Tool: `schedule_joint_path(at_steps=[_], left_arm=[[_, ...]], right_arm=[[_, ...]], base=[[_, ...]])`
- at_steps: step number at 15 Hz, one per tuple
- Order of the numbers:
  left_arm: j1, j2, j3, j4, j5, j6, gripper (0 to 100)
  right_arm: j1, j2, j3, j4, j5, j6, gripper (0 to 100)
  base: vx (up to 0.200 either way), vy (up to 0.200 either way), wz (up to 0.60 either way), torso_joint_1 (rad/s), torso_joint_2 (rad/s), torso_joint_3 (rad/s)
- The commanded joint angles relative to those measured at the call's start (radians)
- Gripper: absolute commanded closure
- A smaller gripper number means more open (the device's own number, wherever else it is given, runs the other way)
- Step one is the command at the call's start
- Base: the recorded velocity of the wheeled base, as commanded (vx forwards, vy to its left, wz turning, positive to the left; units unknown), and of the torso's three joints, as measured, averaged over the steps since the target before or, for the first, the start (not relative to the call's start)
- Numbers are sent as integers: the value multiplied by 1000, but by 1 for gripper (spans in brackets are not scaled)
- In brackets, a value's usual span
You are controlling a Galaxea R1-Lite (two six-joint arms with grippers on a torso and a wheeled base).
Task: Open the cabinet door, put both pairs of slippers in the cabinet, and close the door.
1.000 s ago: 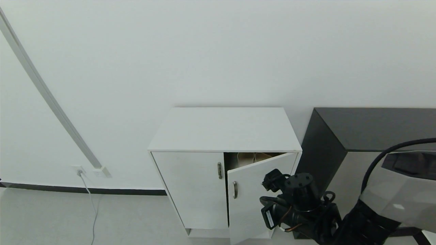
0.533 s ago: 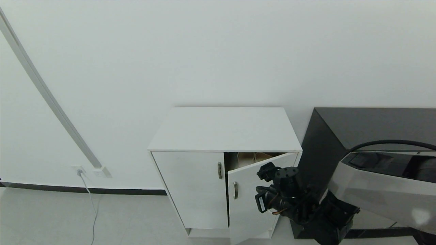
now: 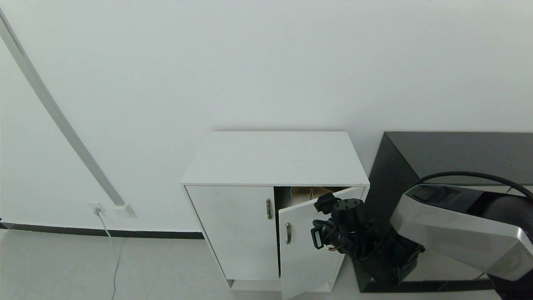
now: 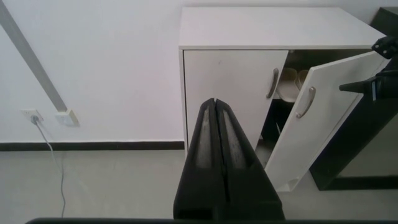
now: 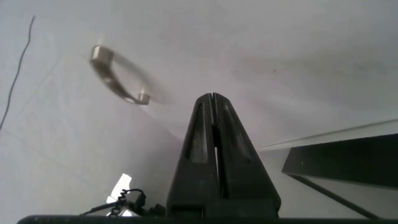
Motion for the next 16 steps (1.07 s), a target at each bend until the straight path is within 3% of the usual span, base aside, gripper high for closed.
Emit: schedule_joint_path(at_steps=[1,16], left_arm=[[0,1,0,0,0,0,100],[0,1,0,0,0,0,100]], right_arm=[[-9,29,-27,1,0,-1,100],[-83,147,-300,151,0,-4,100]], base=[[0,0,0,0,0,0],[0,0,0,0,0,0]])
